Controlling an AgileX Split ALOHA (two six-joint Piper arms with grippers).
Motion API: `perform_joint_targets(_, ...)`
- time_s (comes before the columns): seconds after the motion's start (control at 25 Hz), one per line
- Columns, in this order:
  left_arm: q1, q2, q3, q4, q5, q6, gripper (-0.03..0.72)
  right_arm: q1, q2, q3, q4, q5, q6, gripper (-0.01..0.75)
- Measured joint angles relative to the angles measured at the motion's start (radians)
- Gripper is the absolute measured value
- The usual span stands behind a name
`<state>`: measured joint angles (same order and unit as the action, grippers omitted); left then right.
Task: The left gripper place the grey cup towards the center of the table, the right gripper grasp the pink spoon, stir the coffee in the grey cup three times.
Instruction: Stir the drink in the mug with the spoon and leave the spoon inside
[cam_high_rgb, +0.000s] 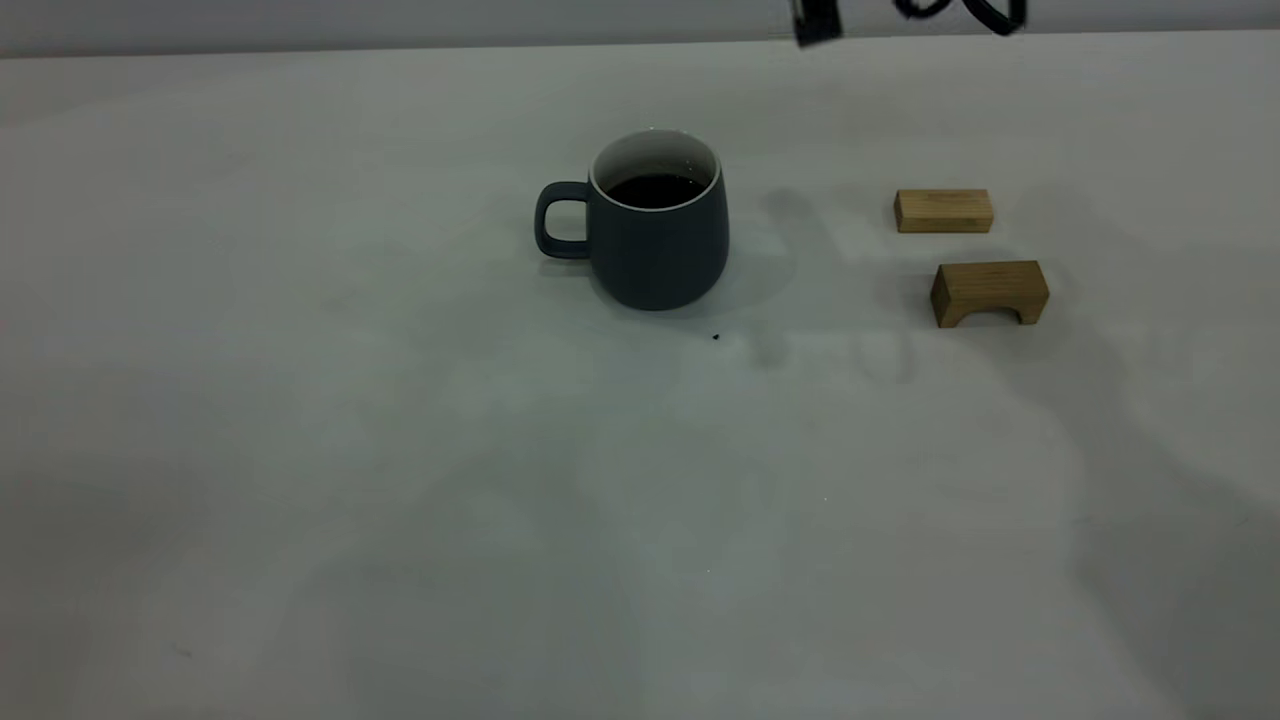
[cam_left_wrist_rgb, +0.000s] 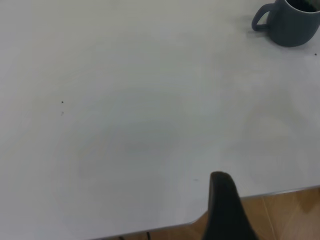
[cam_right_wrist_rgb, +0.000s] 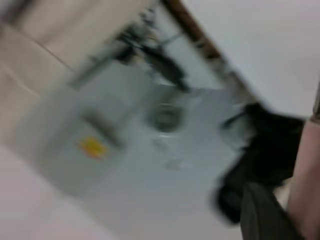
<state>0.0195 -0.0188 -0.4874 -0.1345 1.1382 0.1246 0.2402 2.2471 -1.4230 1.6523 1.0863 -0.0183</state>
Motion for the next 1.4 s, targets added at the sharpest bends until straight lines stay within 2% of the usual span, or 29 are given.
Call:
perform_joint_targets(0.2, 0.0, 0.0, 0.0, 0.0, 0.0, 0.0, 0.519, 0.0, 0.01, 0.0, 0.076, -0.026, 0.451, 0.124)
perform_joint_targets(0.32, 0.0, 0.0, 0.0, 0.0, 0.0, 0.0, 0.519, 0.0, 0.021, 0.0, 0.083, -0.054, 0.566, 0.124)
perform_joint_targets(0.48, 0.0, 0.0, 0.0, 0.0, 0.0, 0.0, 0.519, 0.0, 0.048, -0.022, 0.094, -0.073, 0.591, 0.124)
perform_joint_targets(0.76, 0.0, 0.0, 0.0, 0.0, 0.0, 0.0, 0.519, 0.0, 0.204, -0.165, 0.102, -0.046, 0.604, 0.124)
perform_joint_targets(1.16, 0.0, 0.0, 0.0, 0.0, 0.0, 0.0, 0.519, -0.016, 0.31, -0.172, 0.103, -0.053, 0.612, 0.124)
perform_joint_targets(1.4, 0.0, 0.0, 0.0, 0.0, 0.0, 0.0, 0.519, -0.005, 0.313, -0.173, 0.104, -0.002, 0.612, 0.124)
